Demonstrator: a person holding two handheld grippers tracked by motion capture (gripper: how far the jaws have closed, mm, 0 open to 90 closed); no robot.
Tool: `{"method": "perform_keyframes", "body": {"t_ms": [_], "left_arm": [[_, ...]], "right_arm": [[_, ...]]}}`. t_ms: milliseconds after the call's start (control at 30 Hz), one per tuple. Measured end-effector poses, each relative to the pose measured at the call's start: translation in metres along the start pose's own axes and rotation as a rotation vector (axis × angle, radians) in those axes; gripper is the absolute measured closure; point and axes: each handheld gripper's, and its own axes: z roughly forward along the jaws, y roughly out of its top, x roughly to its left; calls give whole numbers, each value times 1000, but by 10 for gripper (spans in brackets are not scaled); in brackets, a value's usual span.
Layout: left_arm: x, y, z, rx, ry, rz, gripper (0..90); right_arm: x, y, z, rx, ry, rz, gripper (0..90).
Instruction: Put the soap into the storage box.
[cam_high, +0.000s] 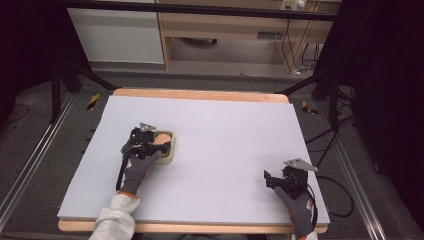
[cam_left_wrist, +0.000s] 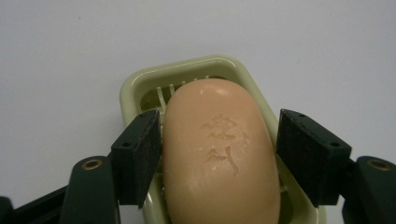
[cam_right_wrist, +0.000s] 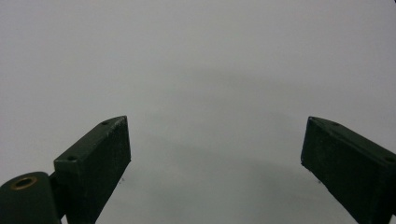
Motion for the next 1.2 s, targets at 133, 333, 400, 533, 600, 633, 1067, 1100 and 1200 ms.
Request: {"method": "perform_keyframes", "body": {"t_ms": [133, 333, 400, 533, 600, 633, 1067, 1100, 1200], "left_arm": [[-1, 0, -9, -17, -3, 11, 303], [-2, -1, -27, -52, -26, 31, 299], [-3, -3, -32, -62, -39, 34, 297], [-2, -10, -41, -71, -63, 45, 285], [-3, -15, -44, -74, -69, 52, 279], [-3, -17, -45, -69, -68, 62, 266], [9, -52, -68, -68, -68, 68, 236], [11, -55, -69, -66, -66, 63, 234], [16, -62, -71, -55, -60, 51, 229]], "right_arm": [[0, 0, 0, -1, -3, 0, 87], [-2, 0, 0, -6, -9, 3, 85], [-2, 0, 0, -5, -15, 7, 84], [-5, 0, 0, -5, -20, 12, 80], [-6, -1, 0, -1, -25, 17, 79], [-6, -1, 0, 2, -38, 10, 77], [-14, -3, -1, 14, -71, 15, 70], [-15, -4, -1, 18, -75, 19, 69], [-16, -4, 0, 25, -89, 0, 68]]}}
